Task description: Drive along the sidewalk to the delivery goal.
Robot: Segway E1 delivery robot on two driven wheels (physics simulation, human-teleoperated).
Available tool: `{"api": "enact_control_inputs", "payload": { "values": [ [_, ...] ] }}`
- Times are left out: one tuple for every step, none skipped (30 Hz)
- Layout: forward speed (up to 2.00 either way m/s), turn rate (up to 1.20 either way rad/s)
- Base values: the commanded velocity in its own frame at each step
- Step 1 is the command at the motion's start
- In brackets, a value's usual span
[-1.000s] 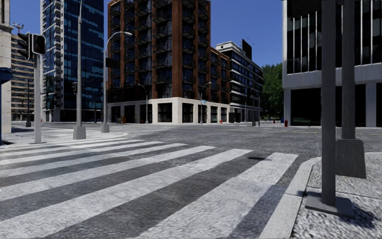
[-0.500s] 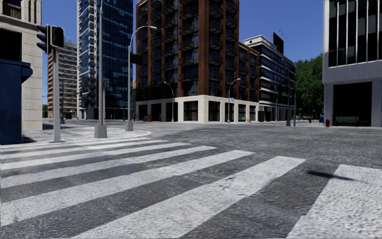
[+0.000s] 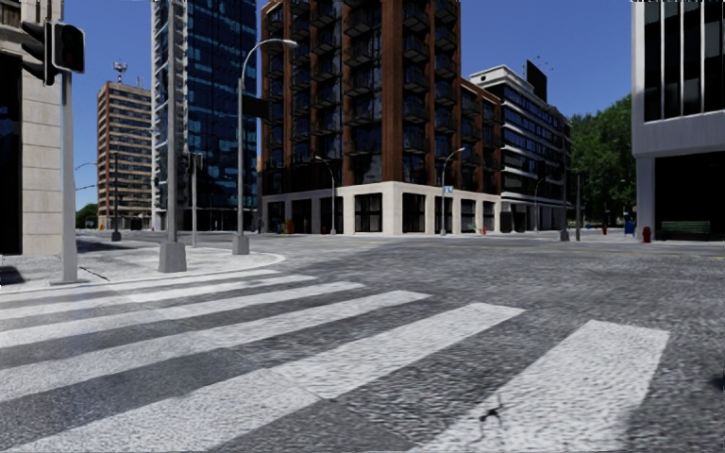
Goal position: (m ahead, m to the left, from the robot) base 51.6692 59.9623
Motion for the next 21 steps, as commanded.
{"api": "enact_control_inputs", "payload": {
  "values": [
    [1.93, 0.37],
    [1.93, 0.47],
    [1.93, 0.47],
    [1.93, 0.56],
    [1.93, 0.60],
    [1.93, 0.60],
    [1.93, 0.60],
    [1.93, 0.60],
    [1.93, 0.60],
    [1.93, 0.60],
    [1.93, 0.60],
    [1.93, 0.60],
    [1.93, 0.60],
    [1.93, 0.60],
    [1.93, 0.60],
    [1.93, 0.60],
    [1.93, 0.60],
    [1.93, 0.60],
    [1.93, 0.56],
    [1.93, 0.42],
    [1.93, 0.00]
  ]
}}
